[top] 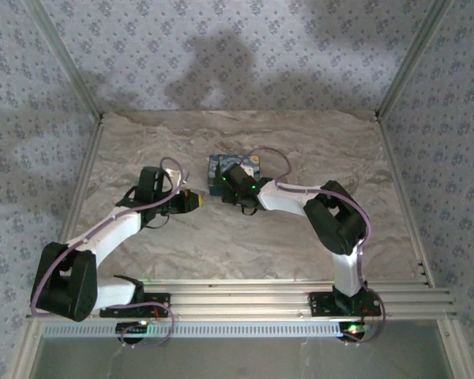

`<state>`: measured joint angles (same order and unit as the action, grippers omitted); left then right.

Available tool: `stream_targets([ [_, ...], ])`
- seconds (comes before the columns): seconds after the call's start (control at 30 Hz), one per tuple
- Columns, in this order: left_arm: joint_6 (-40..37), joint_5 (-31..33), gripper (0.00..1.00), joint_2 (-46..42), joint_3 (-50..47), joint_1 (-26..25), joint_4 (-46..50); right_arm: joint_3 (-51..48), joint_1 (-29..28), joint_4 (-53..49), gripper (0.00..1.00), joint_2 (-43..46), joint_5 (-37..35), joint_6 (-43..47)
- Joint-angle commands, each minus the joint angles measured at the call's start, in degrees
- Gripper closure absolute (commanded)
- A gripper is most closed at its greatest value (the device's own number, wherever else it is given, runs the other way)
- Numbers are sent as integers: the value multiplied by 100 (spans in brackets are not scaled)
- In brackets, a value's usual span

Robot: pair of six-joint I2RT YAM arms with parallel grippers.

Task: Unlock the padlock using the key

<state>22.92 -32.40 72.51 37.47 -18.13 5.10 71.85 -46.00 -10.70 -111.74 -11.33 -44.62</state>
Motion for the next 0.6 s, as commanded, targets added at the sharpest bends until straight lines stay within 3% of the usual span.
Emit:
stream_targets([
  [0.0,-147,-179,100,-92,-10,-15,-157,250,-6,-185,43,-207,-388,-65],
  [0.57,-147,-293,100,-276,-223,-32,-163,790,-46,-367,49,-694,-756,-51],
])
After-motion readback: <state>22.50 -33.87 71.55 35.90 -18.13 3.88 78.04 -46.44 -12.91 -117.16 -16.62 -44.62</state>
